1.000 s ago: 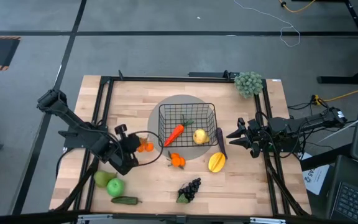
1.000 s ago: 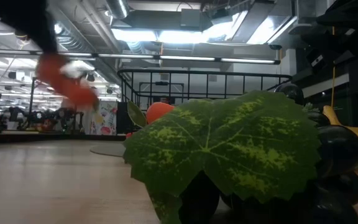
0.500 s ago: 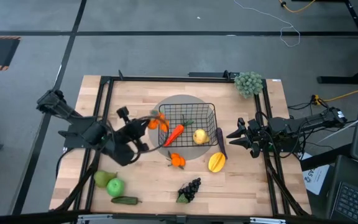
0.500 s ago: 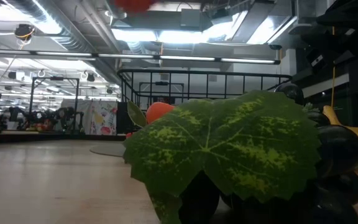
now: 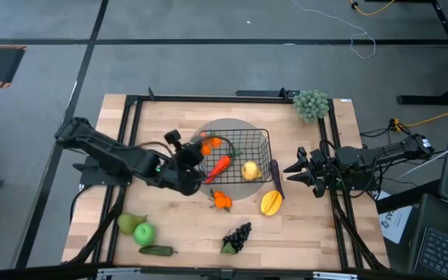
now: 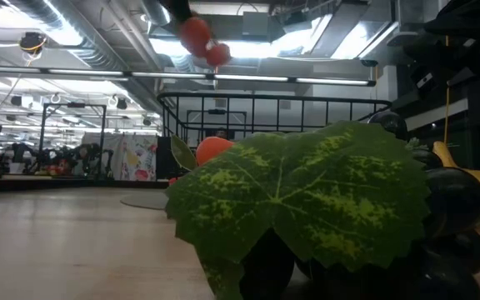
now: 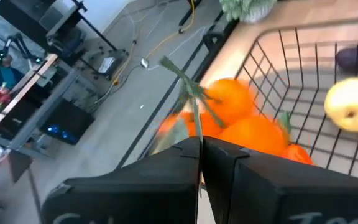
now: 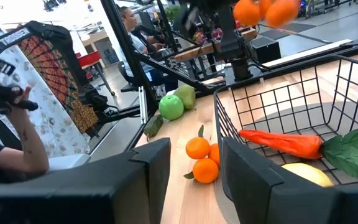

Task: Build produce basket
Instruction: Put the left orange tangerines into the wire basket

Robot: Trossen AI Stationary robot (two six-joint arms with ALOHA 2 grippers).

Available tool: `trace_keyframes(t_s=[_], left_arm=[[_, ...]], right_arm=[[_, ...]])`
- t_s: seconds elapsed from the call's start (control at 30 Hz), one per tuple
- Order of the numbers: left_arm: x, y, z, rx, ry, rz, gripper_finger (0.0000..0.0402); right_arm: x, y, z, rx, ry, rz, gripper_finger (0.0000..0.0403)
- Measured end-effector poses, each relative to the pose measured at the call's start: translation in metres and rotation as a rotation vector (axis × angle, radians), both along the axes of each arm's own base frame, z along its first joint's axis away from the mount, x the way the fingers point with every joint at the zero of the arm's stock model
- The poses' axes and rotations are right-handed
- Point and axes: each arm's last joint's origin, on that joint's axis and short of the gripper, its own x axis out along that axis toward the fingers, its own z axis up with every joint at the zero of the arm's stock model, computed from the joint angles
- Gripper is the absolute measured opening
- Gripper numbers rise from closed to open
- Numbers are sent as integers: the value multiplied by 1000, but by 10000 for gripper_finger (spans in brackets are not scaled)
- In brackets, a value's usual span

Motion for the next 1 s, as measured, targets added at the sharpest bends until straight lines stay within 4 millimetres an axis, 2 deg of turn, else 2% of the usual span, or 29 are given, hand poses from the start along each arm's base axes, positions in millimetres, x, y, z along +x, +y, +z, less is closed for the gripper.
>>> trace_keyframes(t_s=[0.1, 0.23, 0.37, 0.5, 0.7, 1.0], left_arm=[[9, -3, -11, 59, 94, -23, 0], [14, -1, -14, 89, 140, -32, 0], [18, 1, -12, 59, 76, -13, 0], [26, 4, -9, -88, -52, -21, 0], [36, 20, -9, -243, -67, -91, 0], [38, 46, -19, -237, -20, -28, 0]], right_arm=[[0, 0, 0, 0, 0, 0, 139], [0, 0, 0, 1, 0, -1, 139], [0, 0, 0, 2, 0, -1, 139], [0, 0, 0, 1, 0, -1, 139], [0, 0, 0, 0, 0, -1, 139], [0, 0, 0, 0, -1, -1, 139]])
